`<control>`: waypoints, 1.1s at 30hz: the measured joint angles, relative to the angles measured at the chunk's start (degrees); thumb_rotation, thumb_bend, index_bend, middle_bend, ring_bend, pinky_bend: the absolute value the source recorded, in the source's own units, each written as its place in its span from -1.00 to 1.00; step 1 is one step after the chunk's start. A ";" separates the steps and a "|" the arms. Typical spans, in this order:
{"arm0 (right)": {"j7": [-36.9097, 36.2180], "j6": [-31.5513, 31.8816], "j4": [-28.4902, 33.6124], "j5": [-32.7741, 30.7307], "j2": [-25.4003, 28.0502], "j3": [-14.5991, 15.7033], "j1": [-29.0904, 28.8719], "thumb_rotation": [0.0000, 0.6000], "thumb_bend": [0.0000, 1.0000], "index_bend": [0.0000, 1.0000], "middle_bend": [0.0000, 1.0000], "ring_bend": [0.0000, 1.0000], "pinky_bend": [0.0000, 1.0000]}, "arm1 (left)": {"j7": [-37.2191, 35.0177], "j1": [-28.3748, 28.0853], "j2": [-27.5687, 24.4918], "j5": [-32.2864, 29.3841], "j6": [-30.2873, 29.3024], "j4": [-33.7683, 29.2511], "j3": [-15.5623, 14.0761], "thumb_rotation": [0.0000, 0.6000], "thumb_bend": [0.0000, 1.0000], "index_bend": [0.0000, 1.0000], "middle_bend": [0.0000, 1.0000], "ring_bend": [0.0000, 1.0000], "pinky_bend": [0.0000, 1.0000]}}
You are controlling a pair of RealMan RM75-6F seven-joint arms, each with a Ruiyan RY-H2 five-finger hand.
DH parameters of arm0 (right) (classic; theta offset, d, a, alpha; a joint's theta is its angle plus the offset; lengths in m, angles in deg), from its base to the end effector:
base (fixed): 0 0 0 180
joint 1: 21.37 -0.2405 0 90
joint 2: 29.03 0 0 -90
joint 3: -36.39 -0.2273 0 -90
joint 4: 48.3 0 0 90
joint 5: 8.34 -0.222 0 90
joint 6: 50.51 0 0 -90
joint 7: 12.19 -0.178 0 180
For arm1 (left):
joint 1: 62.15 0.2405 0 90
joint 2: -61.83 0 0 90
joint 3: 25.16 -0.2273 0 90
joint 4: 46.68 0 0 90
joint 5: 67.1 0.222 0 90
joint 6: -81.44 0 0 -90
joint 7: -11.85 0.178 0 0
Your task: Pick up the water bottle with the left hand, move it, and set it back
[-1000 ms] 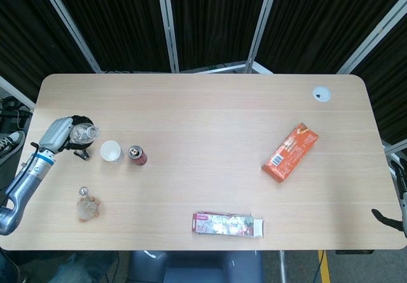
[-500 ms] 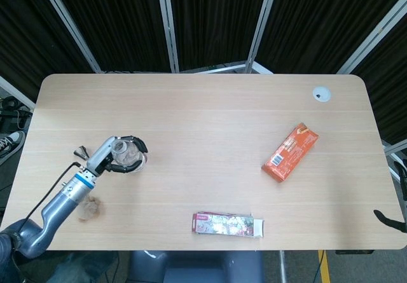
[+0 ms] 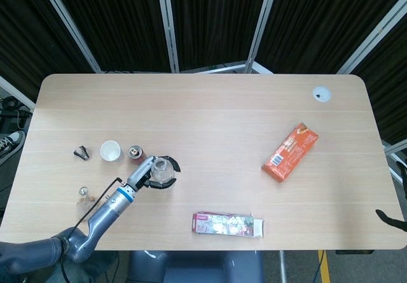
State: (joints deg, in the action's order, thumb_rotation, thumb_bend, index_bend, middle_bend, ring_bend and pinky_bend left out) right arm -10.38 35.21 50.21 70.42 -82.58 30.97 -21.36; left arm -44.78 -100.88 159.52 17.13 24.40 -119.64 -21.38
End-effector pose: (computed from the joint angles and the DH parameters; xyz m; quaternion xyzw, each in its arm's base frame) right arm -0.3133 -0.1957 0.1980 0.5483 -0.3866 0.3299 0.6641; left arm -0.1236 0.3146 -0.0917 -0.4942 -0.6997 -0.5107 0.0736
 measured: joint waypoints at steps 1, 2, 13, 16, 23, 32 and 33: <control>-0.06 -0.08 -0.05 -0.08 0.00 -0.01 -0.01 1.00 -1.00 -1.00 -1.00 -1.00 -1.00 | 0.15 0.04 0.77 -0.01 0.01 0.87 -0.08 1.00 -0.26 0.08 -0.12 -0.33 -0.25; -0.09 -0.14 -0.09 -0.15 0.00 -0.02 -0.02 1.00 -1.00 -1.00 -1.00 -1.00 -1.00 | 0.24 0.07 1.47 -0.01 0.03 1.68 -0.16 1.00 -0.25 0.08 -0.12 -0.33 -0.25; -0.16 -0.63 -0.26 -0.73 -0.02 -0.09 -0.09 1.00 -1.00 -1.00 -1.00 -1.00 -1.00 | -1.67 0.88 7.00 1.15 0.04 9.94 -1.54 1.00 -0.30 0.08 -0.14 -0.33 -0.27; -0.13 -0.63 -0.23 -0.74 -0.01 -0.10 -0.09 1.00 -1.00 -1.00 -1.00 -1.00 -1.00 | -1.74 1.00 7.25 1.73 -0.30 10.77 -1.79 1.00 -0.40 0.03 -0.24 -0.40 -0.32; 0.14 -0.53 -0.16 -0.83 -0.10 -0.09 -0.03 1.00 -1.00 -1.00 -1.00 -1.00 -1.00 | -0.74 1.54 7.16 3.96 -2.29 12.00 -3.15 1.00 -0.54 -0.70 -0.85 -0.82 -0.71; 0.07 0.12 0.09 -0.05 -0.09 0.05 0.21 1.00 -1.00 -1.00 -1.00 -1.00 -1.00 | -0.61 2.32 4.88 4.69 -4.53 10.43 -3.27 1.00 -0.56 -1.00 -1.00 -0.99 -0.87; 0.06 0.25 0.12 0.10 -0.09 0.10 0.26 1.00 -1.00 -1.00 -1.00 -1.00 -1.00 | -0.52 2.47 4.23 4.78 -4.97 9.81 -3.24 1.00 -0.55 -1.00 -1.00 -1.00 -0.88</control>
State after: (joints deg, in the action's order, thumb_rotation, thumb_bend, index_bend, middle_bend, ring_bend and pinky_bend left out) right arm -10.32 35.46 50.33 70.52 -82.68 31.07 -21.10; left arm -45.30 -98.41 163.75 21.91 19.43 -109.83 -24.62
